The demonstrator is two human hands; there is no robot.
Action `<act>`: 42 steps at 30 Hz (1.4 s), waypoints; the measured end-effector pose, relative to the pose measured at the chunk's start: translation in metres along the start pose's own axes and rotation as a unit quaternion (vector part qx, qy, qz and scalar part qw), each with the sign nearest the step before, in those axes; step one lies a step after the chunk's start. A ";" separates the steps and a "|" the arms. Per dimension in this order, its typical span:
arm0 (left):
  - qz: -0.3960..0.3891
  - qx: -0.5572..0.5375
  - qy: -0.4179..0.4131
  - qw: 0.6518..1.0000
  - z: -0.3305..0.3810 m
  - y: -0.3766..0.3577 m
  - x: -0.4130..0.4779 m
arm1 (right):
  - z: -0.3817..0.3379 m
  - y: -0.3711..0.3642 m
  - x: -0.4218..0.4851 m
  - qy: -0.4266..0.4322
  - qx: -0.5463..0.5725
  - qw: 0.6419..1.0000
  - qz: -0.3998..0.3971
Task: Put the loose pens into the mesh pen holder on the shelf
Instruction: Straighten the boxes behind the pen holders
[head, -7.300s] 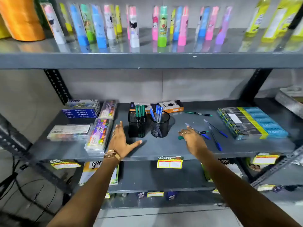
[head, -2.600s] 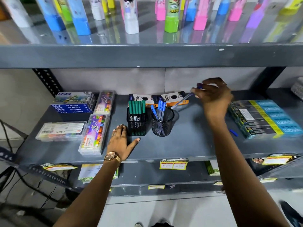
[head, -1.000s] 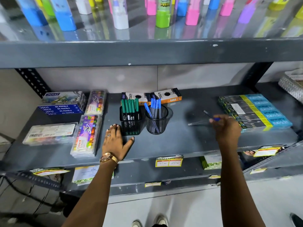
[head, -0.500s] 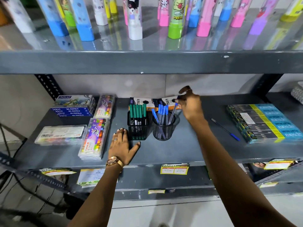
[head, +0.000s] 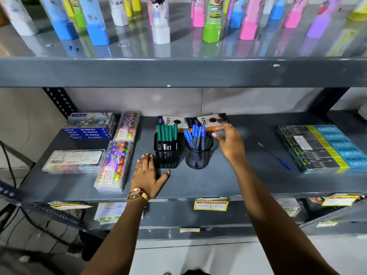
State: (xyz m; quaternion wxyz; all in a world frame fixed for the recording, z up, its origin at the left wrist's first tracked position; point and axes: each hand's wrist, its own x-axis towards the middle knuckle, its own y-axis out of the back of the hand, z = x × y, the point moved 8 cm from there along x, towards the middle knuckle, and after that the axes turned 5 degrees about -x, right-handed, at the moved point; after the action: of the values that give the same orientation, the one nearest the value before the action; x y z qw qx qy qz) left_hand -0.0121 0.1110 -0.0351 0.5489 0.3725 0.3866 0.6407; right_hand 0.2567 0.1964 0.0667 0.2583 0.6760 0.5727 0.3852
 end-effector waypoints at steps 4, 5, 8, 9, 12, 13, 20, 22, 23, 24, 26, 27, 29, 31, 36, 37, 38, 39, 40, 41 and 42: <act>-0.002 0.005 -0.001 1.000 -0.001 -0.002 0.000 | 0.061 0.029 -0.004 -0.130 -0.151 0.980 -0.001; -0.003 0.005 -0.001 1.000 -0.001 -0.002 0.001 | 0.079 0.037 -0.007 -0.168 -0.191 0.967 -0.007; -0.004 0.008 0.000 1.000 -0.002 -0.003 0.001 | 0.127 0.061 -0.021 -0.263 -0.277 0.924 -0.025; -0.003 0.009 0.000 1.000 -0.002 -0.003 0.001 | 0.141 0.066 -0.025 -0.284 -0.290 0.914 -0.026; -0.003 0.011 0.003 1.000 -0.002 -0.003 0.002 | 0.170 0.077 -0.036 -0.313 -0.306 0.898 -0.034; -0.004 0.011 0.004 1.000 -0.001 -0.003 0.002 | 0.176 0.078 -0.039 -0.317 -0.309 0.896 -0.040; -0.001 0.015 -0.001 1.000 0.001 -0.001 0.000 | 0.175 0.072 -0.044 -0.312 -0.252 0.916 -0.031; -0.001 0.017 0.000 1.000 0.000 0.000 0.000 | 0.159 0.069 -0.041 -0.294 -0.172 0.940 -0.012; -0.003 0.017 0.002 1.000 0.000 -0.001 0.000 | 0.148 0.071 -0.038 -0.283 -0.123 0.951 0.006; -0.005 0.018 0.003 1.000 0.000 -0.001 0.000 | 0.135 0.077 -0.035 -0.262 -0.084 0.961 0.033; -0.007 0.017 0.004 1.000 0.000 -0.001 0.000 | 0.101 0.095 -0.028 -0.198 -0.036 0.974 0.103; -0.006 0.015 0.005 1.000 0.000 0.000 0.000 | 0.083 0.106 -0.025 -0.161 0.000 0.977 0.138; -0.005 0.012 0.004 1.000 0.001 0.000 0.000 | 0.050 0.122 -0.019 -0.091 0.123 0.972 0.180; -0.003 0.010 0.004 1.000 0.000 0.001 -0.001 | 0.026 0.130 -0.008 -0.046 0.220 0.958 0.177; -0.004 0.008 0.005 1.000 0.000 0.001 -0.002 | -0.016 0.133 0.014 0.009 0.270 0.952 0.142; -0.004 0.007 0.005 1.000 0.000 0.001 -0.001 | -0.023 0.130 0.016 0.021 0.263 0.955 0.139; -0.005 0.006 0.005 1.000 0.001 0.001 -0.001 | -0.029 0.125 0.017 0.029 0.258 0.957 0.133; -0.005 0.006 0.004 1.000 0.001 0.001 -0.001 | -0.033 0.118 0.019 0.034 0.258 0.958 0.121; -0.004 0.007 0.004 1.000 0.001 0.002 -0.001 | -0.036 0.109 0.022 0.036 0.259 0.960 0.104; -0.003 0.008 0.003 1.000 0.002 0.002 -0.001 | -0.037 0.099 0.025 0.035 0.259 0.961 0.087; -0.002 0.006 0.003 1.000 0.001 0.003 -0.002 | -0.038 0.088 0.029 0.037 0.252 0.964 0.072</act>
State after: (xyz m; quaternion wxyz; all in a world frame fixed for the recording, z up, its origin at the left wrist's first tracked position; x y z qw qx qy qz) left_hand -0.0118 0.1093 -0.0324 0.5466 0.3735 0.3930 0.6382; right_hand 0.2770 0.2026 0.1642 0.0296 0.7440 0.6104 0.2703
